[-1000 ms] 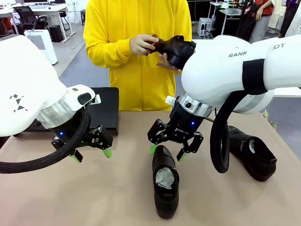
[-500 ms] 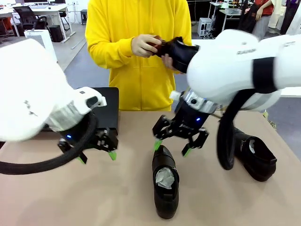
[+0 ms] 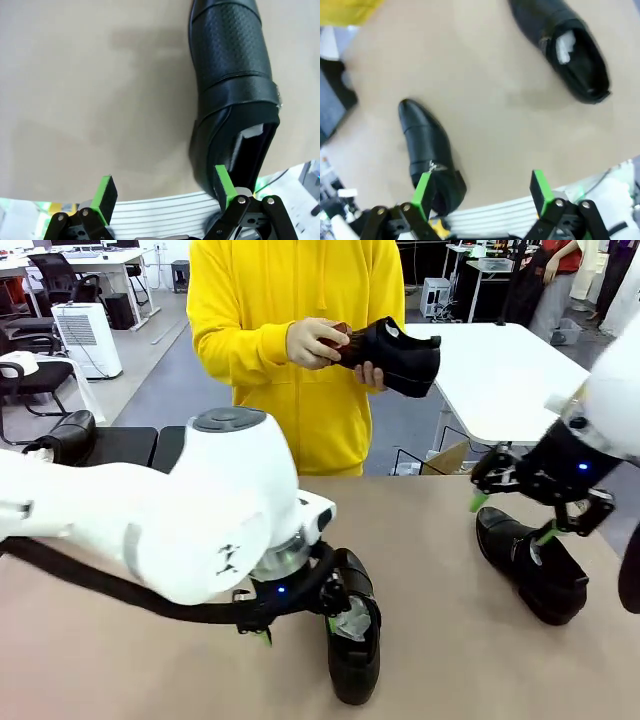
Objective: Organize the shoes by placing them on the stand.
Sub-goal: Place the Shoe from the middle of the table onto the Shoes Stand.
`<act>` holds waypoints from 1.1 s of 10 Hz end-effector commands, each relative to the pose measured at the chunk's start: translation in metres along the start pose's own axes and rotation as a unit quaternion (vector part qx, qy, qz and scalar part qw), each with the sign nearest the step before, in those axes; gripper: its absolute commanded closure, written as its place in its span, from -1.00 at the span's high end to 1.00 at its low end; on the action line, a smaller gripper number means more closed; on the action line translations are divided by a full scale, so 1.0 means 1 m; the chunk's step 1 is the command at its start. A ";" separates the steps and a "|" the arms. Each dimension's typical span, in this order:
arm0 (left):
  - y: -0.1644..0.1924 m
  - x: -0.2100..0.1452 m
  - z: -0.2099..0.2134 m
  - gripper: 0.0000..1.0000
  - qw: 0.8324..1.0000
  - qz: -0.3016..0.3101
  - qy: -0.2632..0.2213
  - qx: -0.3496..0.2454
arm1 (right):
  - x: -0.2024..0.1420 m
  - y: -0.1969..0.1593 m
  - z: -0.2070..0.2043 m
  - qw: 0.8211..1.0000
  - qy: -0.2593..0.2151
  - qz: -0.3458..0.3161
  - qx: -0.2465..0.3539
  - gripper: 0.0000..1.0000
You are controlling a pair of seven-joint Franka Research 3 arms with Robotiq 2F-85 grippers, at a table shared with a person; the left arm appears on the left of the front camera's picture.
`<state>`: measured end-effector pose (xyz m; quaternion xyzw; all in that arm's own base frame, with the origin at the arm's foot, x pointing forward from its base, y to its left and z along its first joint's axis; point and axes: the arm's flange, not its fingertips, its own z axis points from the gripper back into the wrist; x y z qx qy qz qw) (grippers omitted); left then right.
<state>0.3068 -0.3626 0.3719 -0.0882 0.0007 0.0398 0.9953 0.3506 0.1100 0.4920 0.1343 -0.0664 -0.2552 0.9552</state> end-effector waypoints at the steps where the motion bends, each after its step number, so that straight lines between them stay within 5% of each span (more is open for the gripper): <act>1: -0.027 0.019 -0.008 1.00 0.999 0.019 -0.030 0.016 | -0.007 0.019 -0.002 0.999 0.011 0.044 0.003 1.00; 5: -0.035 0.020 -0.009 1.00 0.998 -0.016 -0.049 0.025 | -0.007 0.019 -0.002 0.999 0.011 0.044 0.003 1.00; 9: -0.034 0.021 -0.029 1.00 0.996 -0.079 0.016 0.044 | -0.007 0.019 -0.002 0.999 0.011 0.044 0.003 1.00; 10: -0.032 0.023 -0.034 0.83 0.995 -0.089 0.024 0.048 | -0.007 0.019 -0.002 0.999 0.011 0.044 0.003 1.00; 11: -0.031 0.026 -0.039 0.44 0.994 -0.089 0.031 0.051 | -0.007 0.019 -0.002 0.999 0.011 0.044 0.003 1.00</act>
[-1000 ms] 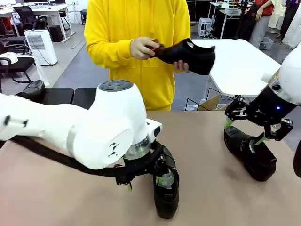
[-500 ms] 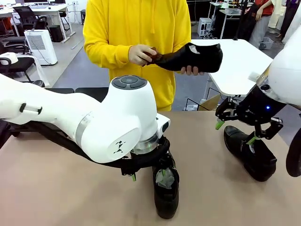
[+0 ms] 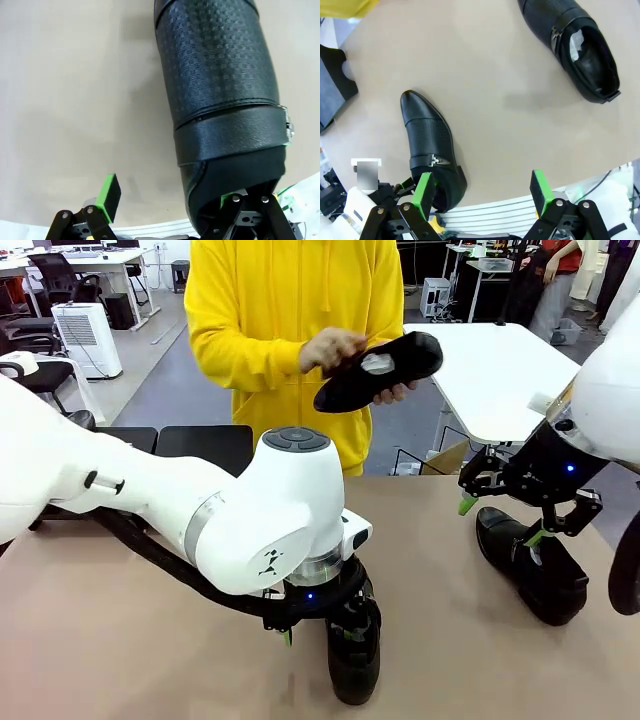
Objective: Organize the shoes by placing them on the stand.
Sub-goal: Place the Shoe from the middle of the table onto the Shoes Stand.
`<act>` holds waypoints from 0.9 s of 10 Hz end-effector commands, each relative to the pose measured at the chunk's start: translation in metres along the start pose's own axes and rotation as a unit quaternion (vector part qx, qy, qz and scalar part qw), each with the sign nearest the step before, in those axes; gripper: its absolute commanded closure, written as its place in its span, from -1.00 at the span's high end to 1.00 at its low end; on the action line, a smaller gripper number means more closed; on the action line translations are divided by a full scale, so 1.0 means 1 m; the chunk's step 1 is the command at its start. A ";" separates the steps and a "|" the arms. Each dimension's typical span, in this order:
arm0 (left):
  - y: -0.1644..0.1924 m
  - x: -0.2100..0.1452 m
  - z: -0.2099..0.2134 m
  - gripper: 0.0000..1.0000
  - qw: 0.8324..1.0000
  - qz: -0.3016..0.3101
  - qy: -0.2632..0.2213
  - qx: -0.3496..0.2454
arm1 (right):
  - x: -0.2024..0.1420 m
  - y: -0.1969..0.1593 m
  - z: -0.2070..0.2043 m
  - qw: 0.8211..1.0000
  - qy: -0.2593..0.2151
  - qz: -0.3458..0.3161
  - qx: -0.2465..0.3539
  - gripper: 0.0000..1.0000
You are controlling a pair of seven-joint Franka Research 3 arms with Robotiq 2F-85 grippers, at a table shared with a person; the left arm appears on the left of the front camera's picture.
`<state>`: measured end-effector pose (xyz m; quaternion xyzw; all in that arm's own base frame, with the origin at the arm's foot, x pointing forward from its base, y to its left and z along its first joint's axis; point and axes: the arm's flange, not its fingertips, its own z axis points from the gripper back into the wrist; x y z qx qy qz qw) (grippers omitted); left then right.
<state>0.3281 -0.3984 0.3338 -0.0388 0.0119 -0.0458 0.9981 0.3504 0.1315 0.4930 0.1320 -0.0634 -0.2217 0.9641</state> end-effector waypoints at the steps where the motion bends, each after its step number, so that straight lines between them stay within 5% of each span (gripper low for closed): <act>1: 0.000 0.006 0.005 0.05 1.000 -0.008 0.010 -0.001 | 0.004 0.001 0.001 1.000 0.004 0.010 0.005 1.00; 4: -0.005 0.005 0.009 -1.00 1.000 -0.022 0.002 -0.003 | 0.004 0.001 0.001 1.000 0.004 0.010 0.005 1.00; 9: -0.025 0.003 0.015 -1.00 0.998 -0.060 -0.002 -0.005 | 0.004 0.001 0.001 1.000 0.004 0.010 0.005 1.00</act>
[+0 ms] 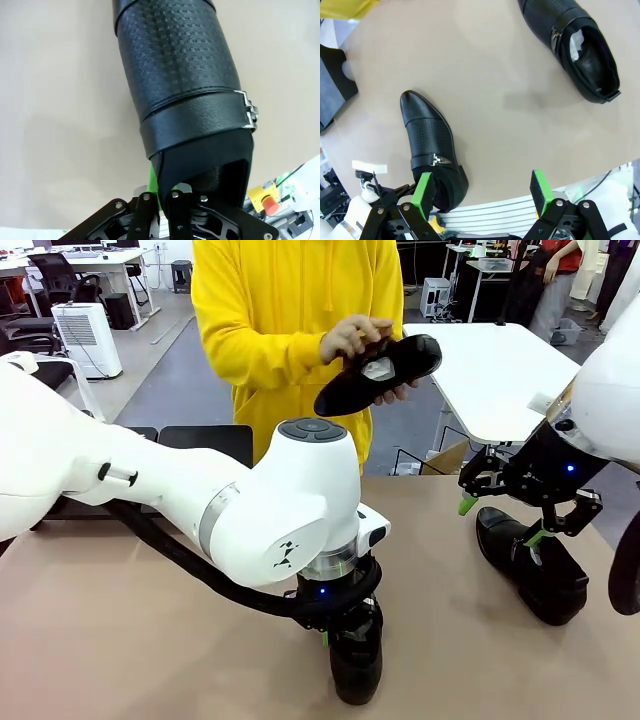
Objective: Organize the shoes by placing them on the stand.
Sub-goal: Place the Shoe from the middle of the table onto the Shoes Stand.
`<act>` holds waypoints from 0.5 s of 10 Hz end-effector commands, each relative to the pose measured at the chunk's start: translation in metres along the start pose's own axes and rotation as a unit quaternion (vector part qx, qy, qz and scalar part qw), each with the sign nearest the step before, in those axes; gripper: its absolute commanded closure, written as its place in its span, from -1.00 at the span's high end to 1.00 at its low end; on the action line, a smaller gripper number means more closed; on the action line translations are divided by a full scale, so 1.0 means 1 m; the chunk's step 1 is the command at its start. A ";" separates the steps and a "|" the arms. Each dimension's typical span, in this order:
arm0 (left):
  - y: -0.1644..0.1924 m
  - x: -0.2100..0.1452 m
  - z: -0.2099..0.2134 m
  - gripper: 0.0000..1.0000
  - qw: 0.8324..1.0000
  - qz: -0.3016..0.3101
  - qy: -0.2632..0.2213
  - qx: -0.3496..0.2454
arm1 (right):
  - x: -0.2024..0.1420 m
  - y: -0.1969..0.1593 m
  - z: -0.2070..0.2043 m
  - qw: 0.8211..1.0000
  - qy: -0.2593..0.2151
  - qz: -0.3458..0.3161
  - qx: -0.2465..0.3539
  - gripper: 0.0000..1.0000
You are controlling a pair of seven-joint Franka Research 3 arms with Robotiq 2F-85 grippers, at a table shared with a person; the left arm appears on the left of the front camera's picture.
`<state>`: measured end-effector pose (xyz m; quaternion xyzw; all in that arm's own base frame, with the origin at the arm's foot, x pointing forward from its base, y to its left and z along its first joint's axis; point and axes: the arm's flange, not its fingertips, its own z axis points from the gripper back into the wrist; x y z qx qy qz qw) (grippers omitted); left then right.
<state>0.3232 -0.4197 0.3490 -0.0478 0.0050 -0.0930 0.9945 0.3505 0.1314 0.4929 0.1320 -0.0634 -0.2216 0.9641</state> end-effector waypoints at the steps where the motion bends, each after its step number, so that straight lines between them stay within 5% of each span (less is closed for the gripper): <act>1: 0.001 0.005 0.005 -1.00 1.000 -0.014 0.001 0.003 | 0.004 0.001 0.002 1.000 0.004 0.010 0.005 1.00; 5: 0.029 -0.028 0.036 -1.00 1.000 -0.012 -0.009 0.006 | 0.004 0.001 0.002 1.000 0.004 0.010 0.005 1.00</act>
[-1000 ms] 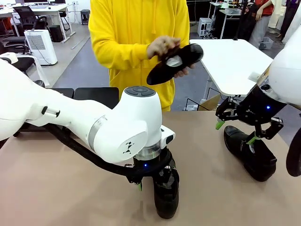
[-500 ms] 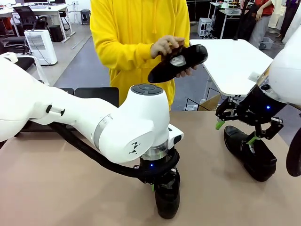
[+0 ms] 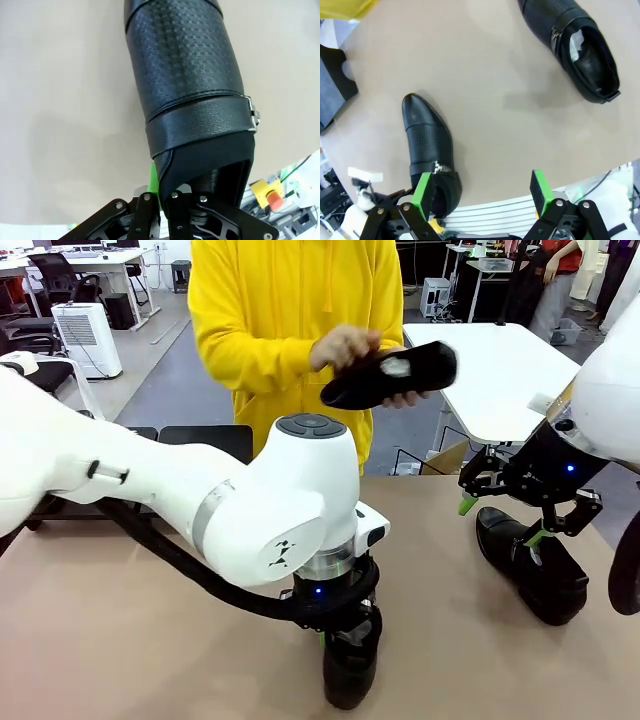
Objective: Organize the shoes by placing them on the stand.
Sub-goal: Place the Shoe from the middle of the table onto the Shoes Stand.
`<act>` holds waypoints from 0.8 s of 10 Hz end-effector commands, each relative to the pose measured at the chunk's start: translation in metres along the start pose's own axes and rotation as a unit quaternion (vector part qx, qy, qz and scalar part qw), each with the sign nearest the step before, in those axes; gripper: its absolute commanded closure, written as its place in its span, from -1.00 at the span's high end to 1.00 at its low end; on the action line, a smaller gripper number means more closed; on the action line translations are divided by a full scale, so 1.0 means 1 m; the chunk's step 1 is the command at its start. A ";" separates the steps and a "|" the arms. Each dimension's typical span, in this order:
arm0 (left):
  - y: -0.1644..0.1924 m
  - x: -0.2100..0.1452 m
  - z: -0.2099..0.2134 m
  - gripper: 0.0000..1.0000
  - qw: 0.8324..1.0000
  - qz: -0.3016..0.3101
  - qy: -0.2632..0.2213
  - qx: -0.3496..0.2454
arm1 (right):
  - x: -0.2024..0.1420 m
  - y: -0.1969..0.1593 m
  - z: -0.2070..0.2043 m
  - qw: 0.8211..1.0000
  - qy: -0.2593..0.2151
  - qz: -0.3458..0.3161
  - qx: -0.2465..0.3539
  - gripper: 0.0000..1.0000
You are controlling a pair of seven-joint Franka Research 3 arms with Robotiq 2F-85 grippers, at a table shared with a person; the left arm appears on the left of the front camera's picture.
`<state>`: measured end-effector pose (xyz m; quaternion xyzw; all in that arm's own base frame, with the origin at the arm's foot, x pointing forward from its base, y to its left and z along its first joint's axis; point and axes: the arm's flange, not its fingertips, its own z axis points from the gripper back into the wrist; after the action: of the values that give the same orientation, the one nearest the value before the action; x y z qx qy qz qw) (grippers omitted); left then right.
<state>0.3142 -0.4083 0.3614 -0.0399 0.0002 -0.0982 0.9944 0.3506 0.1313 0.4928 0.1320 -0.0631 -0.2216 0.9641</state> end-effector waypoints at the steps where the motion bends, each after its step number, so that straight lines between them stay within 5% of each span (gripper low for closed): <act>1: 0.034 -0.030 0.041 -1.00 0.999 -0.024 -0.016 0.016 | 0.004 0.001 0.002 1.000 0.003 0.010 0.005 1.00; 4: 0.094 -0.051 0.102 -1.00 0.991 -0.032 -0.096 0.092 | 0.004 0.001 0.002 1.000 0.003 0.010 0.005 1.00; 8: 0.183 -0.048 0.147 -1.00 0.983 0.030 -0.125 0.128 | 0.004 0.001 0.002 1.000 0.003 0.010 0.005 1.00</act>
<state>0.3004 -0.2205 0.4931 0.0732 -0.1329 -0.0633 0.9864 0.3511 0.1310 0.4924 0.1321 -0.0625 -0.2219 0.9641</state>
